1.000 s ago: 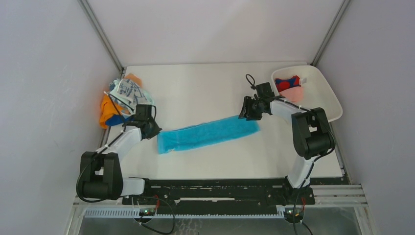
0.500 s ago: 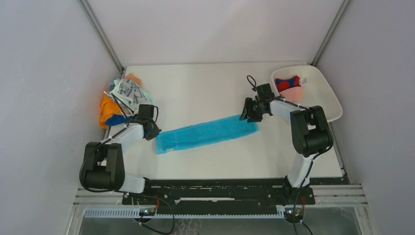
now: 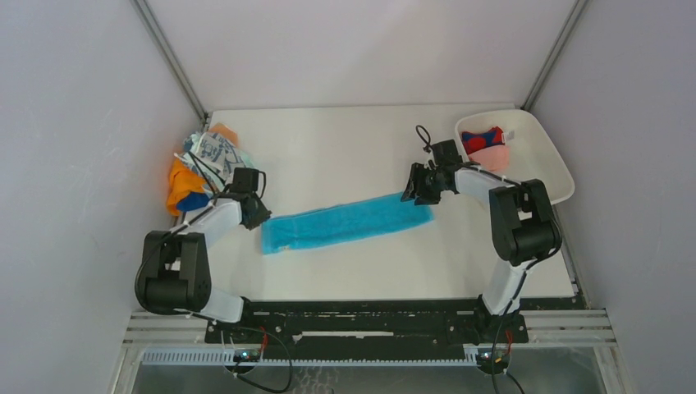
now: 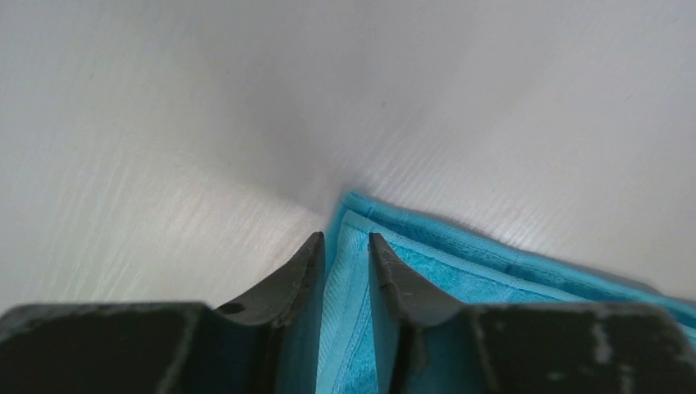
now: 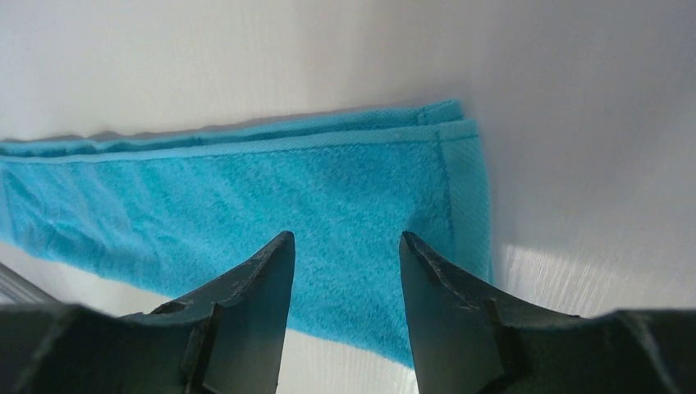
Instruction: Roll the towels
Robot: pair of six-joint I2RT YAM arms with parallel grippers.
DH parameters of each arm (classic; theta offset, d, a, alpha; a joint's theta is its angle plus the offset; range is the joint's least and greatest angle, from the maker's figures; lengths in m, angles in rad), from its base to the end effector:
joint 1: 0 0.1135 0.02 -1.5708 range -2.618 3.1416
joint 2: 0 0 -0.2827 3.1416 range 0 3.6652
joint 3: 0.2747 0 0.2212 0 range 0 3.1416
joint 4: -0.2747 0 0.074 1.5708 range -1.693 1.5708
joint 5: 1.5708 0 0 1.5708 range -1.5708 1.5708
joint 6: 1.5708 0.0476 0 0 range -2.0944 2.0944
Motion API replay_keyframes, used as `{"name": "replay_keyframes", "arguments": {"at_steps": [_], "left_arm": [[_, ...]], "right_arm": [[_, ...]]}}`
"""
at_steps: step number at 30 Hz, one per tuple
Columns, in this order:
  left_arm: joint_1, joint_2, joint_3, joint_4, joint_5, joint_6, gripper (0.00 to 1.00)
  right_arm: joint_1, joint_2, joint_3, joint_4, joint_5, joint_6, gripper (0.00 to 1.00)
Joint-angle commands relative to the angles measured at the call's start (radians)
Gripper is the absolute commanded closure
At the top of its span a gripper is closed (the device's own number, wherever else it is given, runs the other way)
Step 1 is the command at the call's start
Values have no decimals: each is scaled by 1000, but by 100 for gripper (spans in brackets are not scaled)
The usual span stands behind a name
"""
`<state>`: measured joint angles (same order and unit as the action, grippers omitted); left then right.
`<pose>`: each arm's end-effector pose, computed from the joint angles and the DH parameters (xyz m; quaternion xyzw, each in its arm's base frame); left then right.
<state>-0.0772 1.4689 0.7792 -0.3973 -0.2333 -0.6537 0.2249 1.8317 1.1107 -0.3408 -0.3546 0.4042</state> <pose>0.2497 -0.0083 0.1990 -0.3008 0.9166 0.0205 0.2626 0.3378 0.0942 0.1876 0.0411 0.9528 0.2390 0.1828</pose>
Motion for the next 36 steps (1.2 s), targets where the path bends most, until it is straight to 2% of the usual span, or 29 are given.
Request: {"name": "replay_keyframes", "arguments": {"at_steps": [1, 5, 8, 14, 19, 24, 28, 32, 36], "left_arm": [[-3, -120, 62, -63, -6, -8, 67], [-30, -243, 45, -118, 7, -35, 64], [-96, -345, -6, -119, 39, -80, 63], [-280, -481, -215, 173, 207, -286, 63], [-347, -444, -301, 379, 246, -388, 65], [-401, -370, -312, 495, 284, -441, 70], [-490, -320, -349, 614, 266, -498, 72], [-503, -236, -393, 684, 280, -557, 75], [-477, -238, -490, 740, 239, -613, 77]], "right_arm": [[14, -108, -1, 37, -56, 18, 50], [29, -156, -51, 106, -135, 74, 49], [49, -185, -124, 200, -193, 139, 49], [128, -192, -273, 449, -287, 291, 49], [172, -147, -313, 601, -313, 371, 49], [182, -83, -356, 748, -331, 463, 49], [185, -36, -395, 852, -351, 524, 50], [185, 3, -415, 890, -346, 548, 50], [180, 33, -428, 881, -316, 539, 51]]}}
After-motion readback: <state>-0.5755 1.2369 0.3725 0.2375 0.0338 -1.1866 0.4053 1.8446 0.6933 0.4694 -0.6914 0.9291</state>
